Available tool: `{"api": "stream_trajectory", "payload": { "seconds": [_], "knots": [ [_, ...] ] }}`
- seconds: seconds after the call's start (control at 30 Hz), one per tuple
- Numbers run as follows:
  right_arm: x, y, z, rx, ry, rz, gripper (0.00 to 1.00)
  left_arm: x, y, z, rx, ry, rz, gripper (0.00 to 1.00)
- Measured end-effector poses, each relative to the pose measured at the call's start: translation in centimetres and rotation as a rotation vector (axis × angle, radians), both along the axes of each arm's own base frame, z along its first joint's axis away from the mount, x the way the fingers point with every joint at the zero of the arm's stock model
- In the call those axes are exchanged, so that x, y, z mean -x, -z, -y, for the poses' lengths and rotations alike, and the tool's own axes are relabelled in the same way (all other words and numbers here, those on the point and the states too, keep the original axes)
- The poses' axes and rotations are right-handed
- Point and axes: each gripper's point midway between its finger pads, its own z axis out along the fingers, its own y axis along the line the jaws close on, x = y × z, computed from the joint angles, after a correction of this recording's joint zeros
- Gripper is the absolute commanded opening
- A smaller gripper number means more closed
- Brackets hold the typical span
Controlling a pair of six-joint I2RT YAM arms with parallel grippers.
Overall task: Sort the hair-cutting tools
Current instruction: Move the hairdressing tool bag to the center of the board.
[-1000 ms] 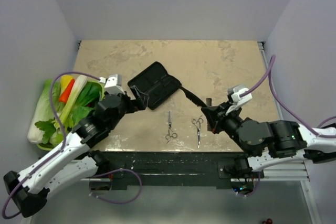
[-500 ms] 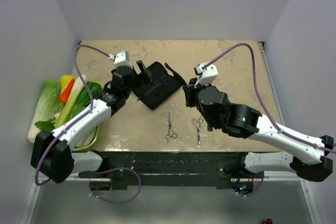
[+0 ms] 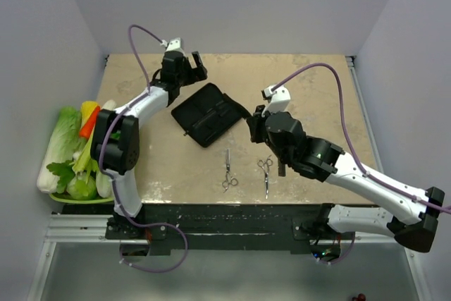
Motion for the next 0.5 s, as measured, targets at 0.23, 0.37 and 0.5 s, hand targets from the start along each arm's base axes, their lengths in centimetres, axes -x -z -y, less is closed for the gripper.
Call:
{"api": "stream_trajectory", "payload": {
  "seconds": [0.23,0.37,0.5],
  "knots": [
    [0.7,1.2,0.1,0.006,-0.033,-0.025,0.00,-0.9,6.6,1.8,-0.011,0.230,-0.067,0.99],
    [1.3,1.2,0.3,-0.013,-0.055,-0.031,0.00,-1.3,7.5,2.5,-0.006,0.348,-0.042,0.99],
    [1.8,1.0,0.4,-0.028,-0.071,-0.033,0.00,-1.7,8.1,2.9,0.000,0.443,-0.016,0.99]
  ]
}}
